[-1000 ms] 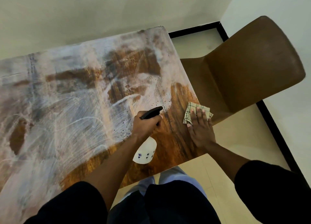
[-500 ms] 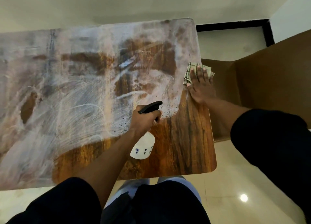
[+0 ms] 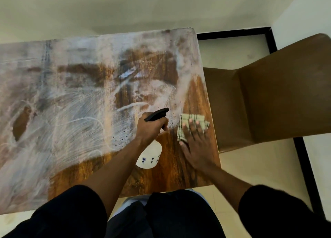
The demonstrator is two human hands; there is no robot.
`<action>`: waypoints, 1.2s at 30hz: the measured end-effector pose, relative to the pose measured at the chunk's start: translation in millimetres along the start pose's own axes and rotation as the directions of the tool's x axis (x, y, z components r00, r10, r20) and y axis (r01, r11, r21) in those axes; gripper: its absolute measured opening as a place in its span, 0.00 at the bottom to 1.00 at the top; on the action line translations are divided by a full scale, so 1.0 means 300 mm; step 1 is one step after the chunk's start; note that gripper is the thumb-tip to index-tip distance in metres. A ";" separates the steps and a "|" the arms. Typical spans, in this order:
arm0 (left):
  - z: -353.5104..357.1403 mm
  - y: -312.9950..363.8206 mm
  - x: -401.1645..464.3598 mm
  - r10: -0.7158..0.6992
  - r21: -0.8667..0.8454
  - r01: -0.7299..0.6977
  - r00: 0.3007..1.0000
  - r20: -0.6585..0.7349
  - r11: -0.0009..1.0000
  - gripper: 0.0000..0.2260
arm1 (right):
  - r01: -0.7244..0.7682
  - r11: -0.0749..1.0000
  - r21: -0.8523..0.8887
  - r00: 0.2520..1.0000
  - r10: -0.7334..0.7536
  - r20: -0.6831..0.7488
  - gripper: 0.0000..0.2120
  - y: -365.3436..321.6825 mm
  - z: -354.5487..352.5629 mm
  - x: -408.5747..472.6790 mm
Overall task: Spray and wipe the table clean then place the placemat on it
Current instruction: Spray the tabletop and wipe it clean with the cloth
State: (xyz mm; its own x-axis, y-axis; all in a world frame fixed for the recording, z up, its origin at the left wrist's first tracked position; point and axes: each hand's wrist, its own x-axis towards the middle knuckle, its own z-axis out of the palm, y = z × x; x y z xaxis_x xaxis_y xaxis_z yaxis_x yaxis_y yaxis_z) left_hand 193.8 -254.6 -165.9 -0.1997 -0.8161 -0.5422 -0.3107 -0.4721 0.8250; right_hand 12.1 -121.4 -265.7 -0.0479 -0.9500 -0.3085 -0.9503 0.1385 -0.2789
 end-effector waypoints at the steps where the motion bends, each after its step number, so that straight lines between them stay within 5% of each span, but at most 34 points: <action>1: 0.001 -0.003 0.000 0.000 0.001 0.000 1.000 0.002 1.000 0.16 | -0.042 0.999 0.019 0.999 0.042 -0.010 0.35 -0.024 0.030 -0.049; 4: -0.002 -0.014 0.003 -0.023 0.001 0.023 1.000 -0.012 1.000 0.14 | -0.082 0.996 0.039 0.996 0.083 -0.018 0.34 -0.038 0.078 -0.092; 11: -0.017 -0.039 0.014 -0.036 0.015 0.036 0.999 -0.023 0.999 0.13 | 0.121 0.986 -0.117 0.993 -0.118 0.027 0.32 0.100 -0.050 0.200; 22: -0.036 -0.044 0.019 -0.071 -0.027 0.069 0.993 -0.098 0.997 0.10 | -0.034 0.995 -0.099 0.994 0.044 0.102 0.39 0.222 -0.296 0.724; 36: 0.031 -0.009 0.009 -0.042 0.010 0.042 0.999 0.018 0.999 0.20 | -0.144 0.990 0.000 0.989 0.144 0.033 0.38 0.210 -0.119 0.241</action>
State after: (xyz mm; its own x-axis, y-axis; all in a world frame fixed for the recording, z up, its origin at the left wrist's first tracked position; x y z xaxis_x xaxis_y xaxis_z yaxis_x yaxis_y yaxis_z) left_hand 185.6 -252.6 -171.2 -0.2037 -0.7894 -0.5792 -0.3280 -0.5024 0.8000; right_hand -62.1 -191.5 -273.1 -0.1745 -0.9104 -0.3751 -0.9335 0.2742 -0.2312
